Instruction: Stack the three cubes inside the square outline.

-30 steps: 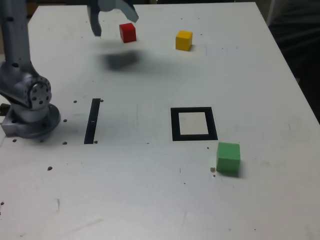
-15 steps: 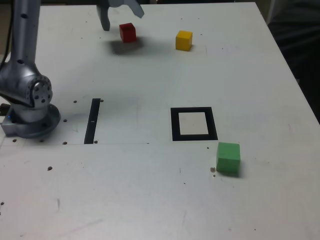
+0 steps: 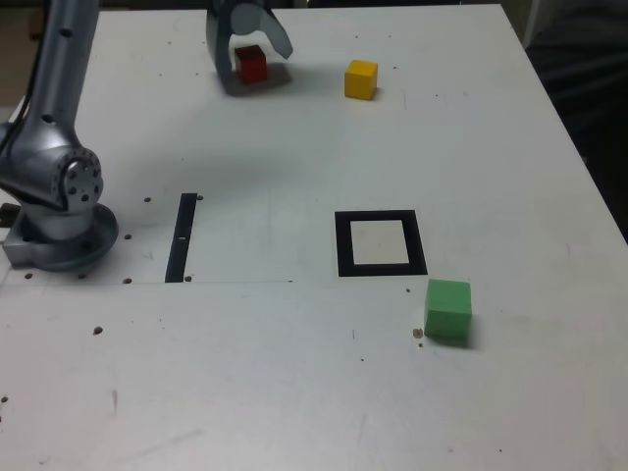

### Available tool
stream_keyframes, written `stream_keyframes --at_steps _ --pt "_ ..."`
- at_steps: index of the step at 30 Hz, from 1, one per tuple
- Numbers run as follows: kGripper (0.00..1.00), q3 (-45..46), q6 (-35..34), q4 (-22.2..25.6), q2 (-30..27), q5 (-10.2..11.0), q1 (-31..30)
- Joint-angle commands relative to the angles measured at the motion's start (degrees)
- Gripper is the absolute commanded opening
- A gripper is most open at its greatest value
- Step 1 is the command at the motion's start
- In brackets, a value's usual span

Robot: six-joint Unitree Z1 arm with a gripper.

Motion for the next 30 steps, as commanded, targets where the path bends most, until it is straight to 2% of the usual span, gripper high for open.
stream_keyframes --at_steps 1,3,5,8,30 --pt "0.59 -0.79 -0.69 0.48 0.55 0.65 0.11" --pt "0.44 -1.22 -1.04 0.68 0.69 1.17 0.08" --pt "0.34 -1.51 -1.07 0.82 0.82 1.40 0.05" --pt "0.27 -1.54 -1.03 0.76 1.02 1.45 -0.01" --pt "0.26 -1.01 -1.02 -0.03 0.36 1.38 -1.39"
